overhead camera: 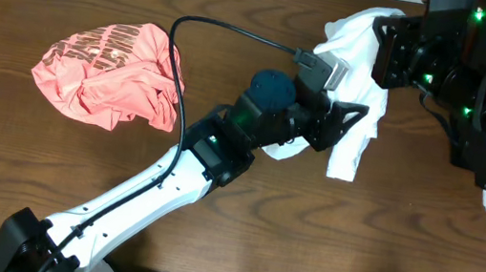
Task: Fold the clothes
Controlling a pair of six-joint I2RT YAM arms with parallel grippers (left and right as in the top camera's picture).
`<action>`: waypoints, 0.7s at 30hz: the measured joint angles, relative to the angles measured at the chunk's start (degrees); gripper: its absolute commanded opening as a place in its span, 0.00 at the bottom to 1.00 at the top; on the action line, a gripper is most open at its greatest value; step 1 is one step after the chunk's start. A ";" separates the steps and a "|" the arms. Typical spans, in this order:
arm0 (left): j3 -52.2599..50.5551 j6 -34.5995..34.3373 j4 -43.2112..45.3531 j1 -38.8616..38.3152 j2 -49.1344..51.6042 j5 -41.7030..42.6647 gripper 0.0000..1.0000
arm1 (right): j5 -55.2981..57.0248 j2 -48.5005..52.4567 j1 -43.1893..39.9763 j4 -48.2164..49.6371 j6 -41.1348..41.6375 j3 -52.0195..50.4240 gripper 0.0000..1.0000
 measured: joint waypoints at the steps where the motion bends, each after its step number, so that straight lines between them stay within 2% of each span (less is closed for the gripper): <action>1: 0.00 0.00 0.00 0.00 0.00 -0.20 0.43 | 0.00 0.00 0.00 0.00 -0.04 0.00 0.01; 12: 0.00 0.96 -3.06 0.00 -0.70 -0.59 0.38 | 0.52 0.00 0.00 -0.04 -0.92 0.00 0.01; 17: 0.00 2.89 -4.76 0.00 -3.34 -0.61 0.22 | 0.72 0.00 0.00 -0.02 -1.11 0.00 0.01; 19: 0.00 3.41 -4.76 0.00 -4.57 -0.61 0.06 | 0.74 0.00 0.00 -0.02 -1.11 0.00 0.01; 21: 0.00 4.13 -4.74 0.00 -5.33 -0.61 0.06 | 0.74 0.00 0.00 -0.02 -1.11 0.00 0.01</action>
